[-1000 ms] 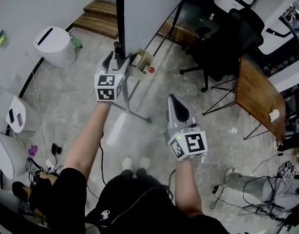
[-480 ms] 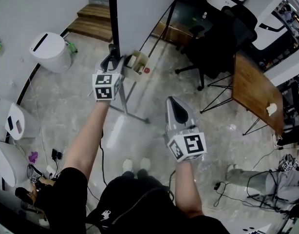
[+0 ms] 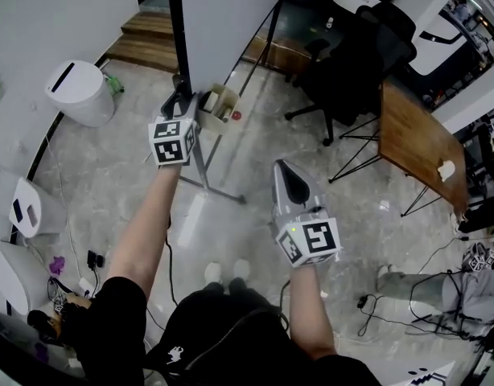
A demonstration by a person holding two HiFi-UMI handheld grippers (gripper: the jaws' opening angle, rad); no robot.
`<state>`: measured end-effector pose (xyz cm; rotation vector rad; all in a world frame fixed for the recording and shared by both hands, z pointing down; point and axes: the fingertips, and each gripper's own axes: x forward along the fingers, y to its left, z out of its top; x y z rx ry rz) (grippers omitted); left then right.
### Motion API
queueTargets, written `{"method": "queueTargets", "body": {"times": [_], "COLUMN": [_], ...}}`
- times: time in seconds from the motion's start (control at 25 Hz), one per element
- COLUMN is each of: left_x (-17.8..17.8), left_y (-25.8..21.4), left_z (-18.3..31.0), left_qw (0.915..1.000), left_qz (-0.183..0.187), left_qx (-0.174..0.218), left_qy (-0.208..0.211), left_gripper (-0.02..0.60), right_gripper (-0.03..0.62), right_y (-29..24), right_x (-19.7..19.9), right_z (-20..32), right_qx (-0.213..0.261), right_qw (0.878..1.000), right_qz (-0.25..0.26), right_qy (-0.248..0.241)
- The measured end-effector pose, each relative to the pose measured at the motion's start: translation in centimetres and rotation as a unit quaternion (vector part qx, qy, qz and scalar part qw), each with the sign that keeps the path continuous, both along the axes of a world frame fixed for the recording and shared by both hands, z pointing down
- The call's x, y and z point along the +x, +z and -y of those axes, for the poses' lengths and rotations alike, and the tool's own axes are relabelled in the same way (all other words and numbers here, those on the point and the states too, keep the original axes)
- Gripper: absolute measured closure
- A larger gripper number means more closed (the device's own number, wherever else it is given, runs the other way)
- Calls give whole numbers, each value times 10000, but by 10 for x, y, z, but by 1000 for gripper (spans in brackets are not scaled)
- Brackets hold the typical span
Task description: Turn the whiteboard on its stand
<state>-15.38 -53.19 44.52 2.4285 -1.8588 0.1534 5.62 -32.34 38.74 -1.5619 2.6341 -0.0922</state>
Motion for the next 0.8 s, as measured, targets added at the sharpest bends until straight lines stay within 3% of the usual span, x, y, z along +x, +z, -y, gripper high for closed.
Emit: {"method": "queueTargets", "body": {"times": [0.8], "left_x": [-3], "left_y": [-1], "left_z": [-41], "left_qw": [9999], "left_qz": [-40], "left_qx": [-61], "left_qy": [-122], "left_gripper": [395], "right_gripper": [588], "right_y": [-4], "right_x": [2], "right_z": [-21], "right_qx": [102], "right_qw": [9999], "right_qz": [17], "right_qy": [-86]}}
